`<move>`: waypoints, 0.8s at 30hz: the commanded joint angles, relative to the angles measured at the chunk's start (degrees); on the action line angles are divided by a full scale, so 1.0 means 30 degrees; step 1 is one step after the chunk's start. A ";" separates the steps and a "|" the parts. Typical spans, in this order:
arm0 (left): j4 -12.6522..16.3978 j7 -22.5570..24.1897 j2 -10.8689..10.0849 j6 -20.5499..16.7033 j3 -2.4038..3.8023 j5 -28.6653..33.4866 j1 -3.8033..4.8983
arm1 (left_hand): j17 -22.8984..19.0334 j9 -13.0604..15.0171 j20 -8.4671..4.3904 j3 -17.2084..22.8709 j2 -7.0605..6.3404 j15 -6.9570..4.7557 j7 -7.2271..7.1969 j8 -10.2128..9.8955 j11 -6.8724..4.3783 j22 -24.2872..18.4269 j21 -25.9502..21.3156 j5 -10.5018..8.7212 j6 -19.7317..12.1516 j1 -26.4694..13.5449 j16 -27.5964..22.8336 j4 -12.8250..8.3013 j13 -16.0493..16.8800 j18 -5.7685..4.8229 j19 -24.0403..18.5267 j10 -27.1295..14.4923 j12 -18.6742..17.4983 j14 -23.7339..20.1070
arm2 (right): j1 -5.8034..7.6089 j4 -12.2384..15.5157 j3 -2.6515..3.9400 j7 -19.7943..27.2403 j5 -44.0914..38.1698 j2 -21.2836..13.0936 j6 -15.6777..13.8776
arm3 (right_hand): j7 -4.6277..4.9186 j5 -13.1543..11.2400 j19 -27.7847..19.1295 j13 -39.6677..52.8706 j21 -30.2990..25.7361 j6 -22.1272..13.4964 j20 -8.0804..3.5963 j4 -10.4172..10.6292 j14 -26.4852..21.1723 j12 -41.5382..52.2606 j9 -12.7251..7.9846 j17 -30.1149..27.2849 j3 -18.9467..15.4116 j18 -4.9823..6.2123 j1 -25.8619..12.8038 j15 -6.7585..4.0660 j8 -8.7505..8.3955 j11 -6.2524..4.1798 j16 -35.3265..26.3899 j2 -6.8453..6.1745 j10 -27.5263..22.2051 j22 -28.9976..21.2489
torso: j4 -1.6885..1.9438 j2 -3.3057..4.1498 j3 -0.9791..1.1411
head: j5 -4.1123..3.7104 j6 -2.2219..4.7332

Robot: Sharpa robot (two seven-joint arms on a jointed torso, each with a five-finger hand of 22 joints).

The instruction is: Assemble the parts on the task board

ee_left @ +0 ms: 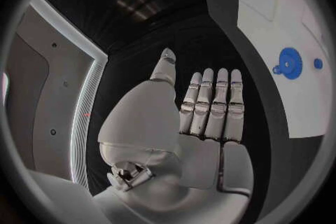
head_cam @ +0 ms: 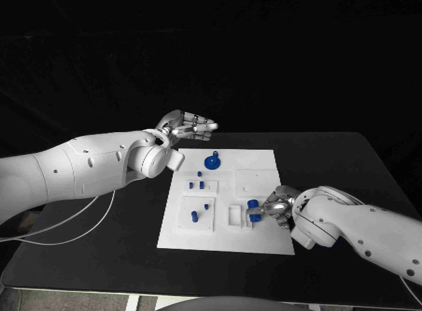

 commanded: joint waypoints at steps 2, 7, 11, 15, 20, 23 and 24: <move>0.0055 0.0147 -0.0008 0.0347 0.0017 0.0139 0.0007 | -0.0029 -0.0010 -0.0033 -0.0001 -0.0039 0.0107 0.0083 -0.0014 -0.0003 -0.0019 0.0049 0.0175 0.0016 -0.0164 -0.0094 0.0004 -0.0008 0.0108 0.0091 -0.0105 0.0027 0.0051 | -0.0262 -0.0207 -0.0250 -0.0453 0.0184 0.0058 0.0390 | 0.0061 0.0863 0.1019 -0.0001 -0.0127 0.0095 0.0127 -0.0590 0.0020 -0.0119 -0.0151 -0.0018 -0.0022 0.0101 -0.0042 0.0026 -0.0094 -0.0076 -0.0037 0.0334 0.0081 0.1172 | -0.0014 0.0020 -0.0011 | 0.0037 0.0021; 0.0045 0.0123 -0.0011 0.0373 0.0018 0.0139 0.0008 | -0.0029 -0.0010 -0.0036 -0.0015 -0.0019 0.0103 0.0083 -0.0017 -0.0002 -0.0019 0.0049 0.0254 0.0023 -0.0167 -0.0095 -0.0032 -0.0008 0.0108 0.0091 -0.0106 0.0027 0.0054 | -0.0262 -0.0167 -0.0265 -0.0386 0.0226 0.0007 0.0115 | -0.0059 0.2085 0.1022 0.0006 -0.0143 0.0453 0.0085 -0.1085 0.0023 -0.0114 -0.0171 -0.0020 -0.0010 0.0075 -0.0048 -0.0027 -0.0096 -0.0158 -0.0040 0.0555 0.0101 0.1201 | -0.0011 0.0020 0.0007 | 0.0070 0.0012; 0.0041 0.0116 -0.0023 0.0399 0.0019 0.0139 0.0008 | -0.0029 -0.0010 -0.0036 -0.0017 -0.0018 0.0102 0.0084 -0.0018 -0.0002 -0.0019 0.0050 0.0261 0.0024 -0.0166 -0.0094 -0.0038 -0.0008 0.0108 0.0092 -0.0108 0.0026 0.0055 | -0.0261 0.0065 -0.0269 -0.0271 0.0263 -0.0188 -0.0283 | -0.0158 0.2447 0.1029 0.0007 -0.0168 0.0750 0.0021 -0.1621 0.0030 -0.0130 -0.0280 -0.0038 0.0055 0.0021 -0.0286 -0.0083 -0.0092 -0.0225 -0.0064 0.0820 0.0130 0.1234 | -0.0014 0.0035 0.0012 | 0.0136 0.0009; 0.0043 0.0113 -0.0064 0.0417 0.0019 0.0139 0.0008 | -0.0029 -0.0009 -0.0036 -0.0021 0.0019 0.0105 0.0088 -0.0015 0.0000 -0.0018 0.0051 0.0309 0.0041 -0.0187 -0.0094 -0.0051 -0.0009 0.0107 0.0095 -0.0107 0.0025 0.0054 | -0.0257 0.0740 -0.0263 -0.0151 0.0305 -0.0655 -0.0795 | -0.0278 0.2462 0.1036 -0.0013 -0.0163 0.1105 -0.0013 -0.1704 0.0031 -0.0154 -0.0265 -0.0048 0.0075 0.0002 -0.0392 -0.0127 -0.0082 -0.0297 -0.0075 0.0897 0.0164 0.1244 | -0.0038 0.0045 0.0026 | 0.0217 -0.0010; 0.0038 0.0099 -0.0099 0.0418 0.0019 0.0139 0.0008 | -0.0029 -0.0007 -0.0037 -0.0046 0.0036 0.0103 0.0095 -0.0008 -0.0001 -0.0018 0.0051 0.0322 0.0085 -0.0231 -0.0094 -0.0072 -0.0008 0.0107 0.0097 -0.0117 0.0024 0.0059 | -0.0114 0.1715 -0.0164 -0.0069 0.0301 -0.1173 -0.1198 | -0.0393 0.2405 0.1040 -0.0030 -0.0131 0.1449 -0.0047 -0.1700 0.0035 -0.0170 -0.0240 -0.0045 0.0074 -0.0036 -0.0468 -0.0164 -0.0083 -0.0366 -0.0075 0.0926 0.0200 0.1256 | -0.0047 0.0051 0.0014 | 0.0225 -0.0015; 0.0027 0.0073 -0.0101 0.0435 0.0019 0.0139 0.0008 | -0.0030 -0.0021 -0.0030 -0.0053 0.0008 0.0113 0.0008 -0.0032 0.0022 -0.0019 0.0050 0.0344 -0.0191 -0.0244 -0.0098 -0.0093 -0.0009 0.0107 0.0093 -0.0164 0.0023 0.0038 | -0.0002 0.2186 -0.0117 -0.0042 0.0299 -0.1300 -0.1299 | -0.0433 0.2314 0.1043 -0.0012 -0.0097 0.1577 -0.0057 -0.1676 0.0036 -0.0137 -0.0236 -0.0057 0.0041 -0.0063 -0.0507 -0.0170 -0.0089 -0.0391 -0.0089 0.0939 0.0241 0.1265 | -0.0058 0.0051 -0.0007 | 0.0223 0.0000; 0.0023 0.0058 -0.0097 0.0453 0.0019 0.0139 0.0008 | -0.0030 -0.0015 -0.0028 -0.0049 -0.0006 0.0117 0.0007 -0.0017 0.0026 -0.0019 0.0050 0.0330 -0.0219 -0.0254 -0.0097 -0.0089 -0.0010 0.0111 0.0093 -0.0188 0.0022 0.0032 | 0.0026 0.2313 -0.0106 -0.0039 0.0303 -0.1304 -0.1299 | -0.0438 0.2277 0.1045 -0.0010 -0.0088 0.1593 -0.0059 -0.1672 0.0036 -0.0133 -0.0239 -0.0062 0.0029 -0.0070 -0.0510 -0.0171 -0.0088 -0.0392 -0.0095 0.0938 0.0249 0.1268 | -0.0060 0.0050 -0.0015 | 0.0223 0.0006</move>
